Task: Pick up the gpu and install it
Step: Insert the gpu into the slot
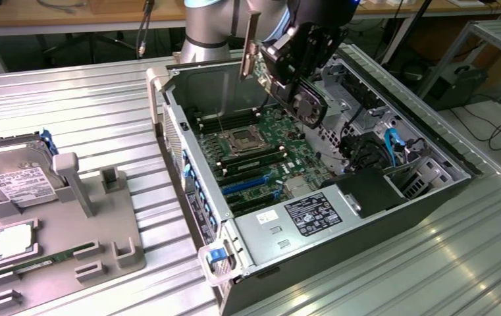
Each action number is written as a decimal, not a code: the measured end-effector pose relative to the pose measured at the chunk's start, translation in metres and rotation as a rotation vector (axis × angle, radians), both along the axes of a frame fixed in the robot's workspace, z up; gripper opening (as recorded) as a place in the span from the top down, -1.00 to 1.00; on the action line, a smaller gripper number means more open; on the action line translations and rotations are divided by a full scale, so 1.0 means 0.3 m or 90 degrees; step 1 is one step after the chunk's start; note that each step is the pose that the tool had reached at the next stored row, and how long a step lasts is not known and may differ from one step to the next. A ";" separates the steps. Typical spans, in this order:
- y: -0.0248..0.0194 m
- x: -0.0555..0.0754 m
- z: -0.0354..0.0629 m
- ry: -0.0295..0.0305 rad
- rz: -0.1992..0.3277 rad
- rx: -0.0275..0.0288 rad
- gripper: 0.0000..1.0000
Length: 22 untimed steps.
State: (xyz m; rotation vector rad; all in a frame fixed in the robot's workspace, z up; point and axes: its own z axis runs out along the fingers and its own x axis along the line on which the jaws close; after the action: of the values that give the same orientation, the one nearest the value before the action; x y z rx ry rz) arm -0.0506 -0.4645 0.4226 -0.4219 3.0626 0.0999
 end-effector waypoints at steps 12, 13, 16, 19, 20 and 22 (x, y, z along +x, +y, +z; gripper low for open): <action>-0.001 0.000 -0.004 0.0000 0.019 0.0000 0.45; -0.001 0.000 -0.004 0.0000 0.020 0.0001 0.45; -0.001 0.000 -0.005 0.0000 0.025 0.0000 0.45; -0.002 0.000 -0.007 0.0000 0.032 0.0000 0.45; -0.002 0.000 -0.007 0.0000 0.034 0.0000 0.45; -0.002 0.000 -0.008 0.0000 0.039 0.0000 0.45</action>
State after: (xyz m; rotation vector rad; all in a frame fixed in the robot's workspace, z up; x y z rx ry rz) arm -0.0506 -0.4650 0.4202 -0.5152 3.0502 0.1022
